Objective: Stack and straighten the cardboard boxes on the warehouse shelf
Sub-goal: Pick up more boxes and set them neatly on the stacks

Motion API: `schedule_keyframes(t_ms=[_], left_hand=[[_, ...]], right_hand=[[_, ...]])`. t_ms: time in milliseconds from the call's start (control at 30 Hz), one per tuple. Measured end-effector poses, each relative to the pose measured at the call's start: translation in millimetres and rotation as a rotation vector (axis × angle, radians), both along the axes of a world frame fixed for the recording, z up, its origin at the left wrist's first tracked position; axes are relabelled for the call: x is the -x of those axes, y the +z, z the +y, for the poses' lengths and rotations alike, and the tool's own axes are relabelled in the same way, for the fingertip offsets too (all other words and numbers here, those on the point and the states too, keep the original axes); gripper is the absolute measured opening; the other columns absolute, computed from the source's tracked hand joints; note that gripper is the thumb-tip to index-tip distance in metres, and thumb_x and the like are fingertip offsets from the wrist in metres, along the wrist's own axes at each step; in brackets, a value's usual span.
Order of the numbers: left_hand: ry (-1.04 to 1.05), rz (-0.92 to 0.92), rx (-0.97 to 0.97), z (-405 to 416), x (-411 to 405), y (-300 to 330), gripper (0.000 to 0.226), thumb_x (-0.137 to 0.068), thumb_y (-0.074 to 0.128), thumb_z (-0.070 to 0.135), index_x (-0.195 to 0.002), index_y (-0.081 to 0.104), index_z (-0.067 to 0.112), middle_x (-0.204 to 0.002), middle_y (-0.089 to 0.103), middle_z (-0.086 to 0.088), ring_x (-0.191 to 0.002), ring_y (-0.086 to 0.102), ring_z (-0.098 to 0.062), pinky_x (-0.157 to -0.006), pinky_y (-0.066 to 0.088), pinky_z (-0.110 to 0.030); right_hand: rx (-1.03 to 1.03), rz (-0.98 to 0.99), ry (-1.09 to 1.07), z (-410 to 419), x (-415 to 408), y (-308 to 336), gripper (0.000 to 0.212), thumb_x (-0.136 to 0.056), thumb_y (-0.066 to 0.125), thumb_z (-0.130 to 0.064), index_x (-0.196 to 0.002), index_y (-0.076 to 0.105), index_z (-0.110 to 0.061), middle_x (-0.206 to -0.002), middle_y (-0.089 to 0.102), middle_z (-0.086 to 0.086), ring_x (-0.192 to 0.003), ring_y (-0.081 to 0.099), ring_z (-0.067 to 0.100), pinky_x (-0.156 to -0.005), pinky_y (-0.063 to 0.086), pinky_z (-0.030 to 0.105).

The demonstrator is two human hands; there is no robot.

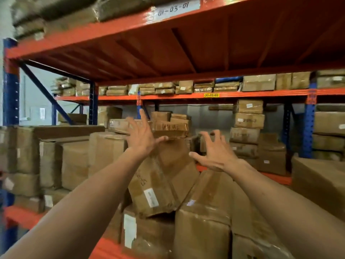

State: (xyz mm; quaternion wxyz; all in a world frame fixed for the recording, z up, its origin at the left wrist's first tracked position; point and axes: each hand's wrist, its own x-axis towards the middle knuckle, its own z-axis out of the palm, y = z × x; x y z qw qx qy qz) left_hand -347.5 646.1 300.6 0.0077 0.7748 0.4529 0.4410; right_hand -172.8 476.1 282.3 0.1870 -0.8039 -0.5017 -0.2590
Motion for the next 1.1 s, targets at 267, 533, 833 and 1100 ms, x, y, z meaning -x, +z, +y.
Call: schedule_keyframes(t_ms=[267,533,833,1100], left_hand=[[-0.345,-0.332,0.220,55,-8,9,0.076,-0.080,0.076,0.057,-0.142,0.041,0.029,-0.151,0.034,-0.028,-0.126,0.050,-0.044,-0.106,0.042,-0.051],[-0.669,-0.580,0.210,48,33,0,0.018,-0.092,0.071,0.033,-0.105,0.058,0.029,-0.106,0.064,0.003,-0.089,0.066,-0.011,-0.071,0.056,-0.025],[-0.849,-0.648,0.209,-15,34,14,0.012,-0.089,0.072,0.041,-0.097,0.064,0.036,-0.113,0.066,-0.005,-0.104,0.066,-0.024,-0.089,0.058,-0.050],[-1.079,-0.629,0.208,-152,-52,19,0.017,-0.093,0.070,0.029,-0.104,0.060,0.022,-0.093,0.068,0.002,-0.073,0.070,0.000,-0.063,0.057,-0.018]], right_hand=[[-0.135,0.530,0.154,106,4,36,0.102,-0.078,0.065,-0.073,-0.153,0.004,-0.038,-0.158,0.006,0.011,-0.144,0.022,0.045,-0.113,0.030,0.057],[-0.157,0.614,0.339,119,7,57,0.103,-0.071,0.076,-0.069,-0.153,0.023,-0.036,-0.152,0.032,0.009,-0.139,0.036,0.034,-0.111,0.036,0.049],[-0.210,0.539,0.405,14,-2,75,0.038,-0.077,0.085,-0.039,-0.111,0.076,-0.028,-0.098,0.074,-0.011,-0.099,0.065,0.010,-0.095,0.049,0.033],[-0.279,0.442,0.171,-172,-43,87,0.038,-0.080,0.084,-0.033,-0.115,0.074,-0.023,-0.098,0.071,-0.010,-0.093,0.063,0.005,-0.078,0.046,0.019]])
